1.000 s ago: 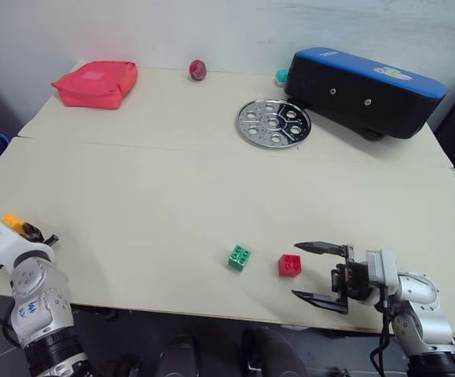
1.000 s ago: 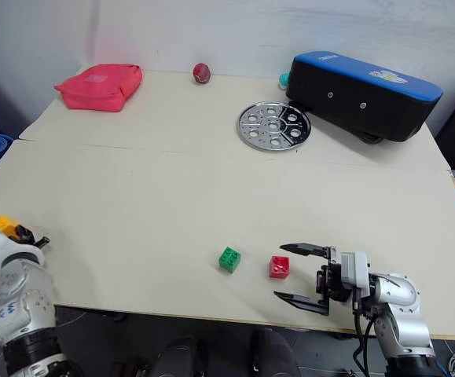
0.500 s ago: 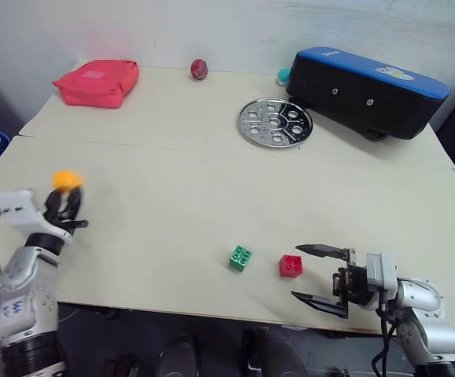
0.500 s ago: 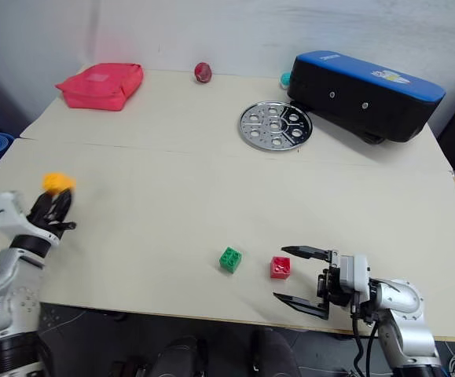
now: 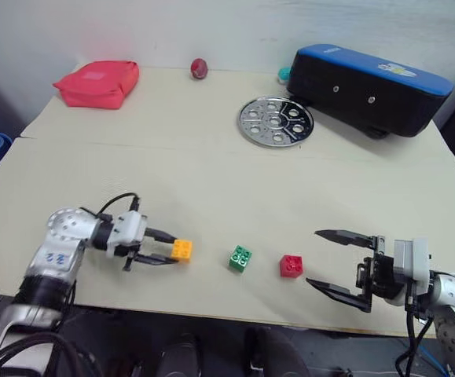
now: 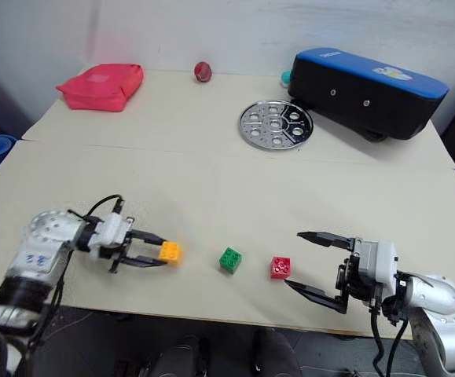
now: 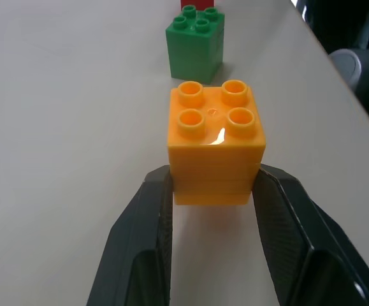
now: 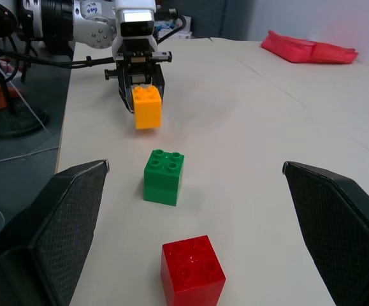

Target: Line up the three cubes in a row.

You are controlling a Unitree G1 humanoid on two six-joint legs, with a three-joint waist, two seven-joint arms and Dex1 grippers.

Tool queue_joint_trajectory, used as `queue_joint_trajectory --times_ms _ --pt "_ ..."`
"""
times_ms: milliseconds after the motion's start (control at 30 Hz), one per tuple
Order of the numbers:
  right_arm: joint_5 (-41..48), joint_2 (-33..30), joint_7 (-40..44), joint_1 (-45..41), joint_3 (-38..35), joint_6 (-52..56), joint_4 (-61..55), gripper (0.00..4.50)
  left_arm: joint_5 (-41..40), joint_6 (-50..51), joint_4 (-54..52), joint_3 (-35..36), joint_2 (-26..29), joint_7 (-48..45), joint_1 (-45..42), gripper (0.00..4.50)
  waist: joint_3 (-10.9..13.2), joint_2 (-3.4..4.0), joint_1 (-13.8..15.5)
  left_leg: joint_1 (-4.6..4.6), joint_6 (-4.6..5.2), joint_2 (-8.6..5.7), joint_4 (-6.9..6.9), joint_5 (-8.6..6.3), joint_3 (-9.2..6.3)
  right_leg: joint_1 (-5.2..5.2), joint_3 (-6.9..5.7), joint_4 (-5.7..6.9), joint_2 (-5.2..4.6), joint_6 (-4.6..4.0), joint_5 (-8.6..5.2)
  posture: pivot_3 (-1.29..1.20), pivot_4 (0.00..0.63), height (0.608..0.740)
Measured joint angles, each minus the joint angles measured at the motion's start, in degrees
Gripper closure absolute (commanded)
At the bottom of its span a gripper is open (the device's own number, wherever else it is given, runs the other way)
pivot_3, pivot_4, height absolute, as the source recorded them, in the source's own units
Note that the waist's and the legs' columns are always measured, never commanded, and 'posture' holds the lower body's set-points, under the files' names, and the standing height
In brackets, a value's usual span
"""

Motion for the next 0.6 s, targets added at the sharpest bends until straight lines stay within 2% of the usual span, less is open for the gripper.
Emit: queue_joint_trajectory --times_ms 100,233,567,600 --pt "0.3 0.0 -2.0 2.1 -1.1 1.4 -2.8 0.00 0.6 -3.7 6.7 -3.7 -0.9 0.0 -3.5 3.05 0.0 -0.02 0.0 -0.03 0.02 -0.02 0.09 -0.01 0.03 -0.04 0.01 0.02 0.00 0.08 -0.02 0.00 0.150 0.740" --pt "0.4 0.0 -3.2 3.6 -2.1 1.7 -4.2 0.00 -0.5 -5.4 9.2 -5.8 -1.0 0.0 -5.1 3.05 0.0 -0.06 0.2 -0.02 0.04 -0.04 0.15 -0.01 0.00 -0.02 0.01 0.10 -0.01 0.10 -0.01 0.00 0.150 0.740" --pt "0.1 1.1 -0.9 7.9 -2.5 -2.3 -2.9 0.00 -3.5 -4.0 6.8 -9.4 -0.6 0.0 -3.4 3.05 0.0 -0.06 0.1 0.02 0.05 -0.05 0.19 0.00 -0.02 0.00 0.05 0.19 0.00 0.11 0.00 0.00 0.150 0.740" --pt "0.1 1.2 -0.5 7.9 -2.5 -2.7 -2.6 0.00 -3.5 -3.9 6.8 -9.3 -0.6 0.0 -3.3 2.70 0.0 -0.06 0.1 0.02 0.05 -0.05 0.19 0.00 -0.02 0.00 0.04 0.20 0.00 0.11 -0.01 0.00 0.150 0.740"
